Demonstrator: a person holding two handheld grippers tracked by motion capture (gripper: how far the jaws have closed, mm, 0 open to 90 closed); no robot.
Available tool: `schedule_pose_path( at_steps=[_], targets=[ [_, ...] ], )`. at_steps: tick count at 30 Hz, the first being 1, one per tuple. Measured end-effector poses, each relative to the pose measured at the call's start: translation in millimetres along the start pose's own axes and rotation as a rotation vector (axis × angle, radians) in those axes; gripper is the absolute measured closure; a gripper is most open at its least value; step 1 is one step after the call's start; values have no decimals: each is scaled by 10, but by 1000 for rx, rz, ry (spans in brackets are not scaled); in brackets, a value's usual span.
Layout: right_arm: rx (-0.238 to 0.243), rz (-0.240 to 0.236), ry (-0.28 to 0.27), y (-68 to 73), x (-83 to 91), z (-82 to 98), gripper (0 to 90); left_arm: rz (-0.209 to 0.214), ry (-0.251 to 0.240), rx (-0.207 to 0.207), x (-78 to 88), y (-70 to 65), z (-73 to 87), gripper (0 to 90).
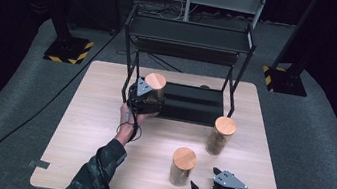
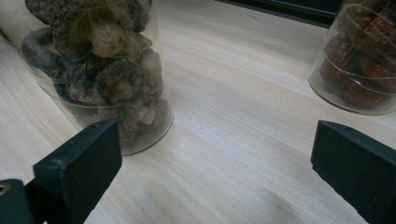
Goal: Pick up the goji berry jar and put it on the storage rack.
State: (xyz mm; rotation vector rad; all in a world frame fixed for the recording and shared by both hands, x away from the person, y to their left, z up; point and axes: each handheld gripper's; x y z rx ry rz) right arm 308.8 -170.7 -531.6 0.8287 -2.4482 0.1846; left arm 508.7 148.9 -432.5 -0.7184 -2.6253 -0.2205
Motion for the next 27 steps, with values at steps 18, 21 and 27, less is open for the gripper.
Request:
schedule_pose_path(
  at_steps=[18,21,27],
  targets=[
    [3,4,1,2,-2,0,11,-14,0,4,-148,21,-14,245],
    [4,4,1,2,-1,0,11,-23,-2,5,-174,27,-5,245],
    [4,4,1,2,-1,0,11,-32,-1,1,-204,32,14,245]
  ],
)
Point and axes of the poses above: each handheld gripper's, and its own axes: x roughly backward along the jaws, z roughly out of its underside, y roughly to its left, and after that the axes turned 3 degrees about y, right-handed
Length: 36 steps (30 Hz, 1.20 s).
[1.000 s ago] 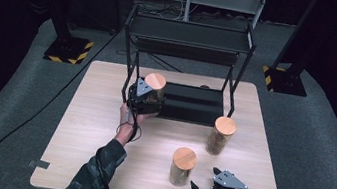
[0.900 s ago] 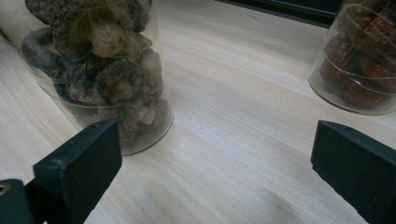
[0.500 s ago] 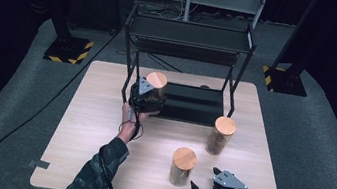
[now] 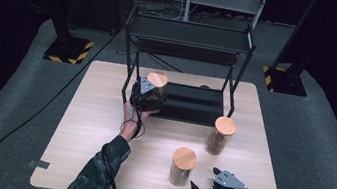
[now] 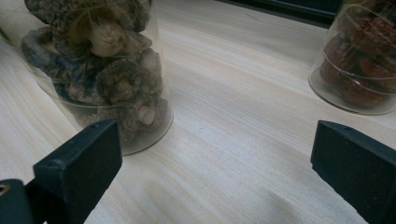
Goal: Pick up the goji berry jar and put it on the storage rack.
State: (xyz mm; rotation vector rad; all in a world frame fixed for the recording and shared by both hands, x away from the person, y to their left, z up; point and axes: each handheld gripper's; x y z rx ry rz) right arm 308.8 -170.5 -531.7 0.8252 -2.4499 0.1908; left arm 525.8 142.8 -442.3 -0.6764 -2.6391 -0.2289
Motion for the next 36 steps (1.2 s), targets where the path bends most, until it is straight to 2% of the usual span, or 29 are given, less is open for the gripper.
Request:
schedule_pose_path(
  at_steps=[18,36],
  targets=[
    [1,-1,-1,0,1,0,11,-16,15,2,-121,20,65,245],
    [2,-1,-2,0,1,1,11,-23,22,26,-251,28,113,245]
  ],
)
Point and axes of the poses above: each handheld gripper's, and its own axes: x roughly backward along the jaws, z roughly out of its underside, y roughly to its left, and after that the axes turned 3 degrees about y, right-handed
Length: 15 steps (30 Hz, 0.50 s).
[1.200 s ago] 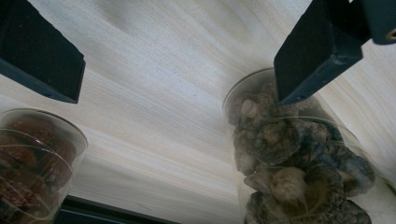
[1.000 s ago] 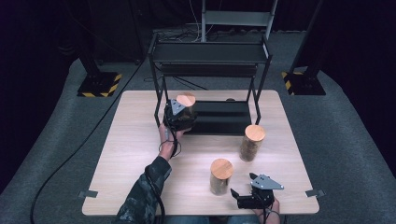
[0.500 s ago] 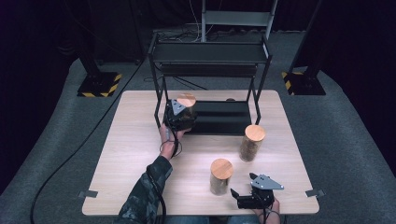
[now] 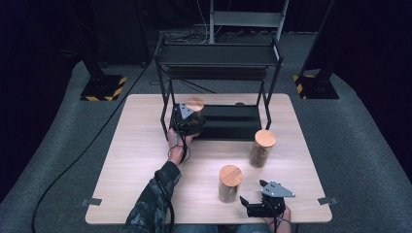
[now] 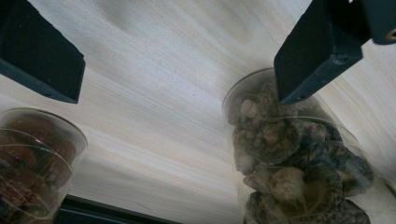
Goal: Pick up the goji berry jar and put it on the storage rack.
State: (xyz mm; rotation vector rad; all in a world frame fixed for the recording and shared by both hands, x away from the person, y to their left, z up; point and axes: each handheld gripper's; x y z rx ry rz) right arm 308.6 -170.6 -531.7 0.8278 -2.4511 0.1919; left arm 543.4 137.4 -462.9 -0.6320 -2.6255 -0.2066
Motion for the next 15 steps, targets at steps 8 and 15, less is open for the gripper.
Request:
schedule_pose_path(
  at_steps=[8,15],
  targets=[
    [0,-1,0,0,0,0,11,-11,9,8,-54,20,27,245],
    [0,-1,1,0,-1,-1,11,-20,11,22,-102,24,51,245]
  ],
)
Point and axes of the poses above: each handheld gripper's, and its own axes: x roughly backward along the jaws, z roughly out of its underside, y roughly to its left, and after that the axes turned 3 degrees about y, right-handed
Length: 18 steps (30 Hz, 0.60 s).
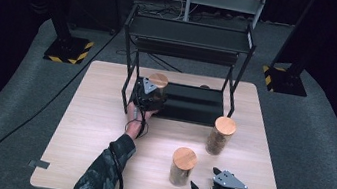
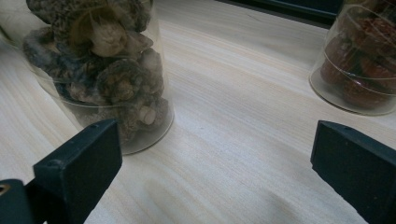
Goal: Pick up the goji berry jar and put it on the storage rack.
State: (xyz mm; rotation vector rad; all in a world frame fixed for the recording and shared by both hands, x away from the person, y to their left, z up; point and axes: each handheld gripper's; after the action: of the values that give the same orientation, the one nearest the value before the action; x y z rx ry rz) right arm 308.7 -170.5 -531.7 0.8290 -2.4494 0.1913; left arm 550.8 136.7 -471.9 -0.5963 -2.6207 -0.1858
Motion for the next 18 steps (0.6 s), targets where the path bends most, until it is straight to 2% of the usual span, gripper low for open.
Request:
schedule_pose_path(
  at_steps=[12,18],
  targets=[
    [1,-1,-1,0,1,0,11,-12,16,-5,-79,-22,14,245],
    [1,-2,-2,0,2,1,11,-9,19,14,-116,-23,35,245]
  ],
)
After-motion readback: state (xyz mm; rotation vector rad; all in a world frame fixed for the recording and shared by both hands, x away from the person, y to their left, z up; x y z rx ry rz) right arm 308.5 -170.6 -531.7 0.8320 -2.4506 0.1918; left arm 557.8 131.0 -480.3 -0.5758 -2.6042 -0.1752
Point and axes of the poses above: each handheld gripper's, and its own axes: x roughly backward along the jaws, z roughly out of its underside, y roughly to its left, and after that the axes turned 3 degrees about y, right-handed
